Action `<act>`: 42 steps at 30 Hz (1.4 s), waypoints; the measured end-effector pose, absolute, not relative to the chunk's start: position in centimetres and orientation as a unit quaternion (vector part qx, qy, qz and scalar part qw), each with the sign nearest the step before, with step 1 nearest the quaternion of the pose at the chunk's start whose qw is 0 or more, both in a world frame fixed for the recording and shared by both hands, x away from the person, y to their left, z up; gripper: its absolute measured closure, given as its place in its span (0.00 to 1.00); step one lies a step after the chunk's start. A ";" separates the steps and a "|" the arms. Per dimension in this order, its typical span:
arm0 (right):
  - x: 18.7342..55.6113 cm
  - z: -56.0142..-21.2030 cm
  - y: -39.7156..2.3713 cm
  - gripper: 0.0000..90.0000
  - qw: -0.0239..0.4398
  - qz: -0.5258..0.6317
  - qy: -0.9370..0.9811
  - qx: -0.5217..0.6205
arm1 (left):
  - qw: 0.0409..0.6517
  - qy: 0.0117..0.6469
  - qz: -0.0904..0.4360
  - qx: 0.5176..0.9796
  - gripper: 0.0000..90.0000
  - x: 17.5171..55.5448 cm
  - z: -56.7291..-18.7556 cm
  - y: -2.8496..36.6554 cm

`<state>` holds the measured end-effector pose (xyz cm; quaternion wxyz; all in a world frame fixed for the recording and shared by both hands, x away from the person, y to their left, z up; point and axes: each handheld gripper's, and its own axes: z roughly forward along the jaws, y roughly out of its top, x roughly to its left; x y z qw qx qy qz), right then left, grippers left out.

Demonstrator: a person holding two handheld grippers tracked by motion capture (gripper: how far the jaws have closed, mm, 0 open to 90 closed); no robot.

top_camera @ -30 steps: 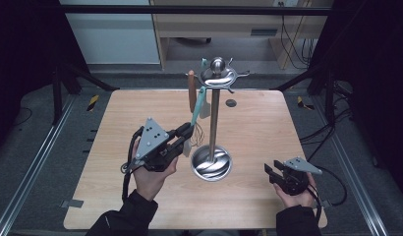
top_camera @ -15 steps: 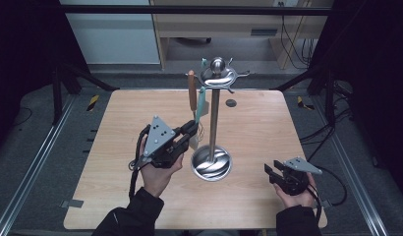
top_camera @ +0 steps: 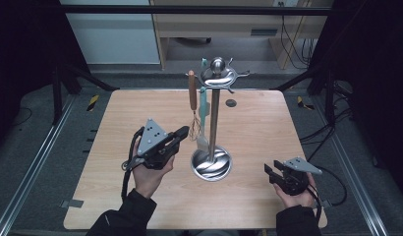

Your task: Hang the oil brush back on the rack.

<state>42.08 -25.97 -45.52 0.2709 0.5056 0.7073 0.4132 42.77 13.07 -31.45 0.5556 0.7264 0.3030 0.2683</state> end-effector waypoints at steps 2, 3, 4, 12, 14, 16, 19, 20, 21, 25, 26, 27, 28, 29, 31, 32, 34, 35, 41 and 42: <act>42.1 -45.5 -26.0 0.64 0.270 0.414 0.707 0.506 | 0.550 0.306 0.265 0.730 0.97 42.8 -31.8 13.8; 42.1 -45.5 -26.0 0.63 0.271 0.414 0.707 0.506 | 0.547 0.310 0.262 0.732 0.96 42.7 -32.1 14.2; 42.1 -45.6 -26.0 0.63 0.272 0.413 0.707 0.506 | 0.544 0.313 0.259 0.734 0.96 42.7 -32.3 14.6; 42.1 -45.7 -25.9 0.59 0.267 0.412 0.707 0.509 | 0.505 0.332 0.245 0.758 0.88 42.6 -35.3 17.9; 42.1 -45.7 -25.9 0.58 0.268 0.411 0.706 0.510 | 0.495 0.339 0.238 0.764 0.85 42.7 -36.1 18.5; 42.1 -45.8 -25.9 0.57 0.267 0.409 0.707 0.511 | 0.486 0.345 0.233 0.768 0.82 42.7 -36.9 19.0; 42.2 -45.9 -26.0 0.56 0.271 0.407 0.708 0.509 | 0.465 0.358 0.232 0.776 0.79 43.0 -38.4 19.8; 42.2 -45.9 -26.0 0.56 0.270 0.407 0.708 0.510 | 0.461 0.360 0.231 0.777 0.78 43.1 -38.7 20.0; 42.2 -45.9 -26.0 0.55 0.271 0.407 0.708 0.510 | 0.455 0.363 0.227 0.781 0.76 43.3 -39.0 20.3; 42.2 -46.0 -26.0 0.54 0.265 0.406 0.709 0.513 | 0.445 0.375 0.221 0.783 0.67 43.9 -40.6 21.1; 42.2 -46.0 -26.0 0.54 0.269 0.404 0.710 0.511 | 0.441 0.376 0.219 0.785 0.64 43.9 -40.8 21.2; 42.2 -46.1 -26.0 0.53 0.271 0.404 0.710 0.510 | 0.435 0.376 0.221 0.787 0.62 44.0 -41.1 21.5; 42.2 -46.1 -26.0 0.52 0.271 0.404 0.709 0.511 | 0.434 0.379 0.221 0.787 0.60 44.0 -41.4 21.7; 42.2 -46.1 -26.1 0.52 0.272 0.405 0.708 0.511 | 0.433 0.379 0.221 0.787 0.57 44.0 -41.7 22.1; 42.2 -46.1 -26.1 0.51 0.266 0.405 0.706 0.516 | 0.428 0.382 0.219 0.789 0.52 44.0 -42.2 22.9; 42.2 -46.1 -26.1 0.50 0.266 0.404 0.706 0.517 | 0.426 0.385 0.216 0.790 0.50 44.0 -42.4 23.2; 42.3 -46.3 -26.2 0.50 0.267 0.400 0.707 0.518 | 0.418 0.394 0.211 0.791 0.47 43.9 -43.2 24.3; 42.3 -46.3 -26.2 0.50 0.267 0.397 0.708 0.519 | 0.414 0.396 0.209 0.793 0.46 43.9 -43.5 24.8; 42.4 -46.6 -26.4 0.50 0.265 0.389 0.711 0.523 | 0.397 0.412 0.197 0.796 0.40 43.8 -45.3 27.5; 42.4 -46.6 -26.4 0.50 0.262 0.388 0.711 0.525 | 0.397 0.416 0.199 0.794 0.39 43.7 -45.6 27.8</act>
